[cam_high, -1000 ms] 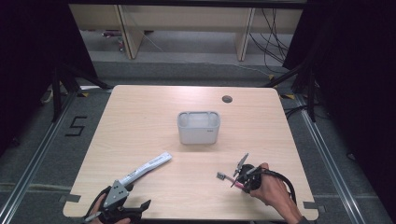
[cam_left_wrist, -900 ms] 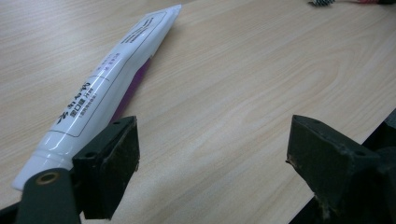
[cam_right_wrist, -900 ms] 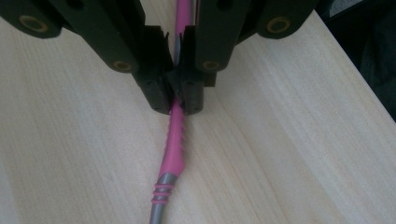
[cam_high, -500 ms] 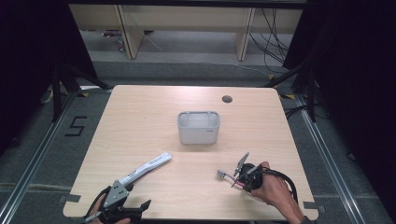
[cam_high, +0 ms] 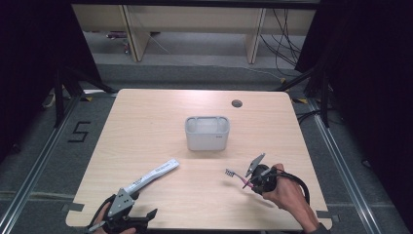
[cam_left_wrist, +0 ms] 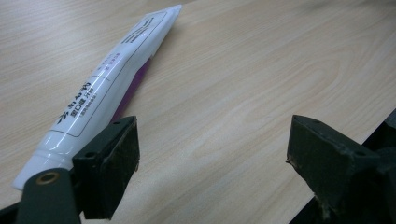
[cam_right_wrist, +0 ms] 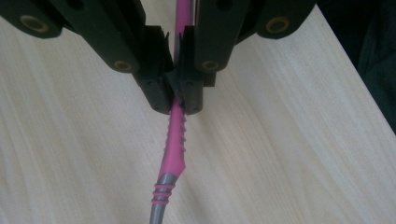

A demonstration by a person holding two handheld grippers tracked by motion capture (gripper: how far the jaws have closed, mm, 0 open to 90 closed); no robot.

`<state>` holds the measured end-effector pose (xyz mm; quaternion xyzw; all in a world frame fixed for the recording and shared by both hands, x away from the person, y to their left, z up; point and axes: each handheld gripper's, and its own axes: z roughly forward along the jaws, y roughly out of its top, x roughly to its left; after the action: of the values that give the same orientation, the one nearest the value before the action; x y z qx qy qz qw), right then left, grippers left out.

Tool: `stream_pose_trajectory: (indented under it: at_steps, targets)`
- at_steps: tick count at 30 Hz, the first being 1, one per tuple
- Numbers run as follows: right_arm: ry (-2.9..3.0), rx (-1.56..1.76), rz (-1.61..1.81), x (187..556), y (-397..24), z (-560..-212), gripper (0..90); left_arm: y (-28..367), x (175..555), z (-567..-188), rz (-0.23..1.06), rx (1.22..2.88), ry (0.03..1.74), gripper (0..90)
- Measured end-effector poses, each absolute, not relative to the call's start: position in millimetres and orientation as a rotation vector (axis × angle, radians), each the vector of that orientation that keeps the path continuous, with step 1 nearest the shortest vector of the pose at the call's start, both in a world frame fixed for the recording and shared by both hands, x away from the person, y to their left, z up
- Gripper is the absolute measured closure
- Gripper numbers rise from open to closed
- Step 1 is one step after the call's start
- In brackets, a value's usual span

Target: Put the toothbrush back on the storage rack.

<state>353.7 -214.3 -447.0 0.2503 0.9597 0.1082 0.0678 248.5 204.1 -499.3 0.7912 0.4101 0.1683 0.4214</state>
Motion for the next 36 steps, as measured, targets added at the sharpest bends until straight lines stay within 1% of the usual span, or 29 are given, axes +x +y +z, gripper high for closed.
stream_pose_trajectory:
  at_steps: [9, 22, 30, 31, 32, 36]
  targets:
    - [2.847, 0.801, 0.453, 361, -221, -442, 84.5, 204, 249, -499, 0.422, 1.979, 1.028, 16.6]
    - [2.808, 0.774, 0.62, 371, -224, -434, 84.5, 204, 249, -499, 0.424, 1.981, 1.025, 16.7]
    - [2.764, 0.856, 0.718, 372, -224, -427, 84.5, 204, 249, -499, 0.424, 1.982, 1.027, 16.7]
    - [2.748, 0.807, 0.752, 375, -224, -427, 84.5, 204, 249, -499, 0.423, 1.981, 1.027, 16.7]
    - [2.75, 0.846, 0.745, 375, -224, -425, 84.5, 204, 249, -499, 0.424, 1.982, 1.026, 16.6]
    - [2.726, 0.812, 0.822, 378, -224, -422, 84.5, 205, 249, -499, 0.423, 1.982, 1.027, 16.7]
